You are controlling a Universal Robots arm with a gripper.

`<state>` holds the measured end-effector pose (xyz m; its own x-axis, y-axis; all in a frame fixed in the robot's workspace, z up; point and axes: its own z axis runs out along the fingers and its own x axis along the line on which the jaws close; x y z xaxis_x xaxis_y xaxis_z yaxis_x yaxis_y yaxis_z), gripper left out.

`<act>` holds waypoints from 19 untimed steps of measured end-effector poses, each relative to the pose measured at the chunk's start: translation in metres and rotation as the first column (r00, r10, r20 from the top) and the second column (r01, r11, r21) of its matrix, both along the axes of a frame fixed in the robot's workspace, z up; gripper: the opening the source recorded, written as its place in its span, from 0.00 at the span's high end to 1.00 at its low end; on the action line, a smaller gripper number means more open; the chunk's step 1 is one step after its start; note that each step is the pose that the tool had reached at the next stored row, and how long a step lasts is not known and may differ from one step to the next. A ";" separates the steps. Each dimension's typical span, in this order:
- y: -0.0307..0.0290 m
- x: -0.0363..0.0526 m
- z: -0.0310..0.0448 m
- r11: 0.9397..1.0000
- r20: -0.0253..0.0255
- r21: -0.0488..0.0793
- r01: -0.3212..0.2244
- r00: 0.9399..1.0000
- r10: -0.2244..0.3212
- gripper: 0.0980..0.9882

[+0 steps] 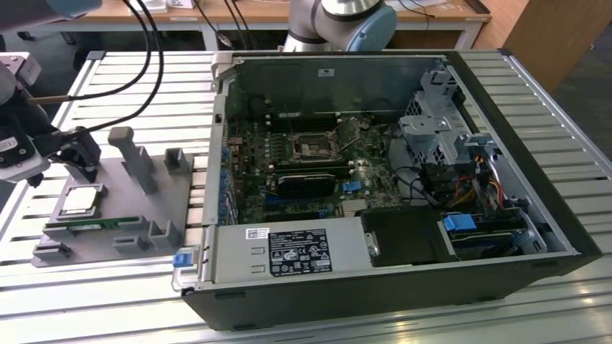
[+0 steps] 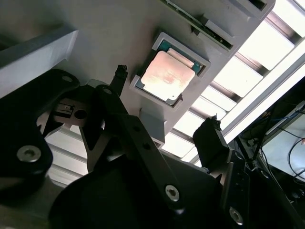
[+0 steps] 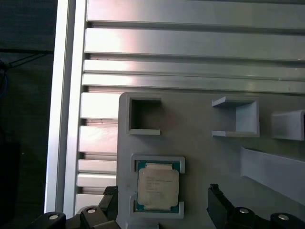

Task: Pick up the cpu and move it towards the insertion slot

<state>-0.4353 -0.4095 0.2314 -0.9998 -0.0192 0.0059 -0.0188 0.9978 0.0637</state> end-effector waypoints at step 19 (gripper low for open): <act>-0.0010 -0.0009 -0.0076 1.000 0.000 0.000 0.000 1.000 0.000 0.17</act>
